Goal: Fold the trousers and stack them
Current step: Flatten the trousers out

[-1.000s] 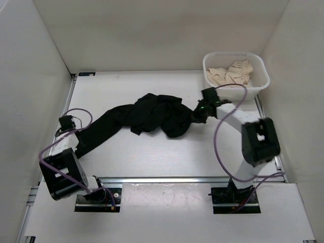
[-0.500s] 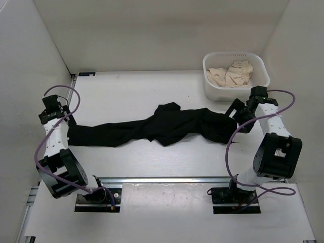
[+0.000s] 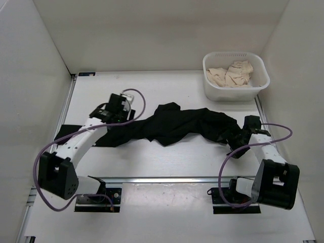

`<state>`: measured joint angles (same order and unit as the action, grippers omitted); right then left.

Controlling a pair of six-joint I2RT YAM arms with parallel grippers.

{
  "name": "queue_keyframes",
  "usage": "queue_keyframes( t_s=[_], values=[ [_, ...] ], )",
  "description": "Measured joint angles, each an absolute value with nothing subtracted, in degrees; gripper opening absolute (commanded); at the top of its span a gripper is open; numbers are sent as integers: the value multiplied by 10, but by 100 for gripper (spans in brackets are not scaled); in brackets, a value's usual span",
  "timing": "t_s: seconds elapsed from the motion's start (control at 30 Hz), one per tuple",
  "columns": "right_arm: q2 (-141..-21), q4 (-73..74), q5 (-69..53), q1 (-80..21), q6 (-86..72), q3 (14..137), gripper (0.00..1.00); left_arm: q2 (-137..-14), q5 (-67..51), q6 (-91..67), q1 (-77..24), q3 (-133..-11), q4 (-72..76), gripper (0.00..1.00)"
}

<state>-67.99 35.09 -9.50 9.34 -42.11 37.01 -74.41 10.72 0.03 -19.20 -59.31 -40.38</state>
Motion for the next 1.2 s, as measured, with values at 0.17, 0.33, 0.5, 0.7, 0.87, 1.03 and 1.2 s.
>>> queue_keyframes(
  t_s=[0.17, 0.33, 0.5, 0.7, 0.87, 1.03, 1.2],
  values=[
    [-757, 269, -90, 92, -468, 374, 86, -837, 105, 0, -297, -637, -421, 89],
    [-824, 208, -82, 86, -481, 405, 71, -919, 95, 0, -399, -705, -418, 93],
    [-848, 190, -63, 85, -477, 412, 30, -1023, 75, 1, -463, -745, -391, 97],
    [-842, 215, -29, 85, -458, 427, 0, -1111, 62, 0, -463, -761, -383, 91],
    [-794, 277, -3, 82, -429, 478, 0, -1133, 46, 0, -459, -805, -369, 14],
    [-736, 352, 6, 80, -384, 589, 0, -1099, 55, 1, -434, -807, -377, 14],
    [-682, 458, -25, 65, -326, 731, 0, -928, 62, -1, -335, -792, -404, 14]
  ],
)
